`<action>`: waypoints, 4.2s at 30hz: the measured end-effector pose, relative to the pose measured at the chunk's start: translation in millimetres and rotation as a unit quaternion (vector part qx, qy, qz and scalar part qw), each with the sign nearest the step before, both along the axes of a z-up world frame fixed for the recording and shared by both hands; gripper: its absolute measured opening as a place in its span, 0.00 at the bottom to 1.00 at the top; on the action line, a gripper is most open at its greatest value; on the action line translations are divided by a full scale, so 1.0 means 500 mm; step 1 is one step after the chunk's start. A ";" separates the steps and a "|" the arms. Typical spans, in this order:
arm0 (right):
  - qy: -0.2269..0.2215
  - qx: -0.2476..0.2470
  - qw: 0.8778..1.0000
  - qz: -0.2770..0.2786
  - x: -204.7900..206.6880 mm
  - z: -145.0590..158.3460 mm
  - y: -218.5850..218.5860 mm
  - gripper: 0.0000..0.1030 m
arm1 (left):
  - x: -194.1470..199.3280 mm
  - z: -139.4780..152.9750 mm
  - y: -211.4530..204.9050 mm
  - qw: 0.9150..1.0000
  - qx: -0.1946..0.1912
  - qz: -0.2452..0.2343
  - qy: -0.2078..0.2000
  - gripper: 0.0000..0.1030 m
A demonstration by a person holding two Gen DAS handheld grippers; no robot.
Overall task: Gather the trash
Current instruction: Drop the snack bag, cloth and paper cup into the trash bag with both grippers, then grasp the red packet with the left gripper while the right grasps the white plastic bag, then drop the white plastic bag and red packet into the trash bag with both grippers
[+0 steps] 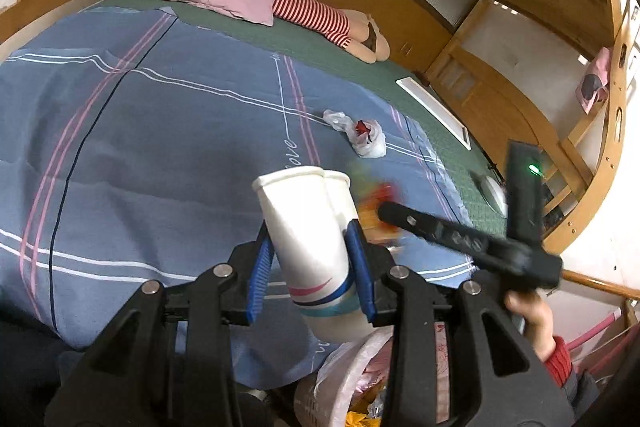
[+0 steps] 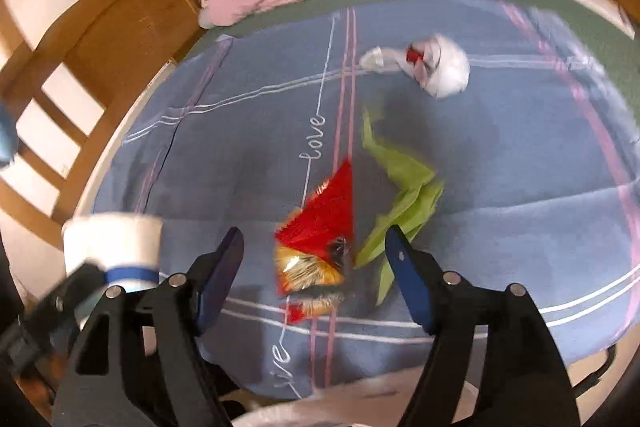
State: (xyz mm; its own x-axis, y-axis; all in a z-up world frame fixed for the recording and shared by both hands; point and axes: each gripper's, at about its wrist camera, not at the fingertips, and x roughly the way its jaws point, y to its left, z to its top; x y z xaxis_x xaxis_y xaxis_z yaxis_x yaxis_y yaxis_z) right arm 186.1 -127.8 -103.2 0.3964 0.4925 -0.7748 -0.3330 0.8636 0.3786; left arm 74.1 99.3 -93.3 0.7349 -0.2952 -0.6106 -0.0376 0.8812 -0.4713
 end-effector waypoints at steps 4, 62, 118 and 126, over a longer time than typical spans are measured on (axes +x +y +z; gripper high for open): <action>0.020 0.050 0.997 -0.049 0.023 -0.009 -0.040 0.70 | -0.003 0.000 -0.004 1.000 -0.001 -0.003 -0.003 0.36; -0.056 0.071 0.983 -0.157 -0.303 0.114 -0.375 0.75 | -0.058 -0.040 -0.285 0.917 -0.006 -0.395 0.055 0.82; -0.056 -0.116 0.991 -0.034 0.095 0.026 -0.052 0.20 | 0.165 -0.078 -0.051 0.990 0.114 0.063 0.051 0.24; -0.093 -0.066 0.993 -0.028 -0.086 0.143 -0.114 0.20 | 0.109 -0.032 -0.085 0.989 0.141 0.051 0.008 0.20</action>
State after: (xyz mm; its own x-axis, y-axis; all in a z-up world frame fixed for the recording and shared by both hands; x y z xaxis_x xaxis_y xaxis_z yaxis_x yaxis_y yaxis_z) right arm 143.0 -184.6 -31.7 0.5623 0.3646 -0.7422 -0.3360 0.9209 0.1979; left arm 128.6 56.6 -109.1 0.7412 -0.0363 -0.6703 -0.1397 0.9683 -0.2069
